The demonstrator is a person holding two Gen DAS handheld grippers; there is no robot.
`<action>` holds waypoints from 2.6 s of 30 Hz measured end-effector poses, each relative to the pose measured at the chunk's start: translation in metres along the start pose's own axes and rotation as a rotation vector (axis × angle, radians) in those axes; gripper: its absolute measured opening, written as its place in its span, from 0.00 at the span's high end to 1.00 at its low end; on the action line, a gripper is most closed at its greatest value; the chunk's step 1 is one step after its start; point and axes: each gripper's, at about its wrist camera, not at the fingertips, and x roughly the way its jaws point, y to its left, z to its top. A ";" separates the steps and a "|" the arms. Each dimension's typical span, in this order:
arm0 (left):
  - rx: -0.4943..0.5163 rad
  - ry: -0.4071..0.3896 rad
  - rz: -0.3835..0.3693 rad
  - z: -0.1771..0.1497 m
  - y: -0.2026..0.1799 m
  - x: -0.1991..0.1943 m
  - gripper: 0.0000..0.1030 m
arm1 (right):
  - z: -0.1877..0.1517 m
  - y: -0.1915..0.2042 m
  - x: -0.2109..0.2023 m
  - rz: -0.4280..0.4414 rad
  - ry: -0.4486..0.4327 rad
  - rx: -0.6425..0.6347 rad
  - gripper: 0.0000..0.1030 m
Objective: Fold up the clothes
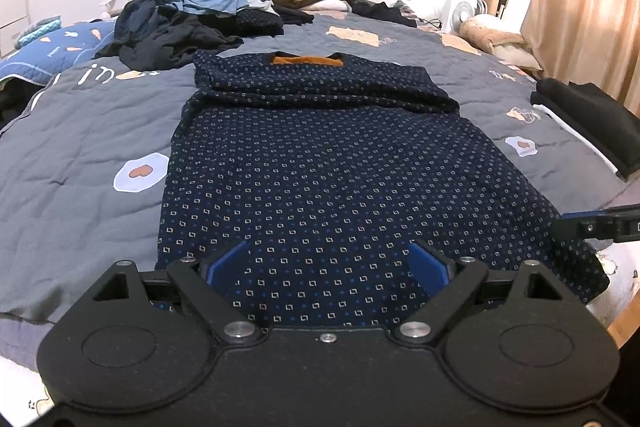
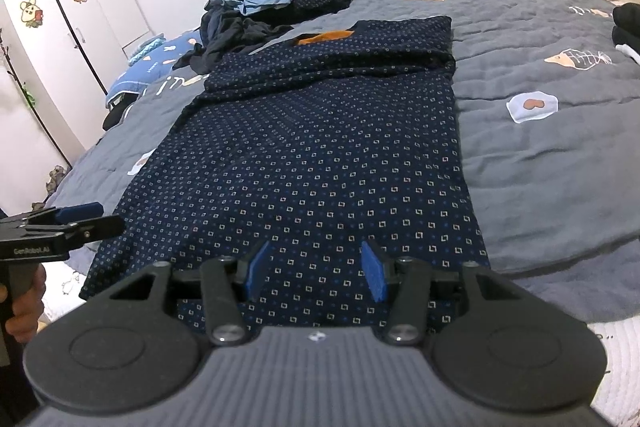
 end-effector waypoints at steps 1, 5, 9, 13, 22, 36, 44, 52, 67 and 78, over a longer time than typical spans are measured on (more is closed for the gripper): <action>0.003 0.002 0.001 0.000 0.000 0.000 0.16 | 0.000 0.001 -0.001 -0.002 0.001 -0.005 0.52; 0.006 0.010 0.000 -0.001 -0.001 0.002 0.16 | -0.003 0.002 -0.003 -0.005 0.005 -0.017 0.52; 0.011 0.020 0.002 -0.003 -0.003 0.003 0.16 | -0.006 0.003 -0.004 -0.014 0.012 -0.033 0.52; 0.018 0.028 0.000 -0.006 -0.005 0.003 0.15 | -0.007 0.000 -0.008 -0.020 0.004 -0.021 0.52; 0.017 0.057 0.004 -0.016 -0.012 0.004 0.15 | -0.014 0.001 -0.016 -0.027 -0.003 -0.020 0.52; -0.019 0.095 0.032 -0.021 -0.012 0.003 0.15 | -0.018 -0.004 -0.026 -0.039 -0.017 0.003 0.51; -0.092 0.116 0.049 -0.020 0.001 -0.016 0.15 | -0.024 -0.012 -0.031 -0.055 -0.008 0.011 0.51; -0.142 0.204 0.141 -0.012 0.038 -0.028 0.16 | -0.034 -0.029 -0.042 -0.111 0.000 0.075 0.51; -0.202 0.358 0.212 -0.020 0.064 -0.025 0.52 | -0.041 -0.057 -0.043 -0.224 0.043 0.164 0.51; -0.250 0.392 0.213 -0.025 0.074 -0.020 0.57 | -0.044 -0.069 -0.043 -0.231 0.064 0.215 0.51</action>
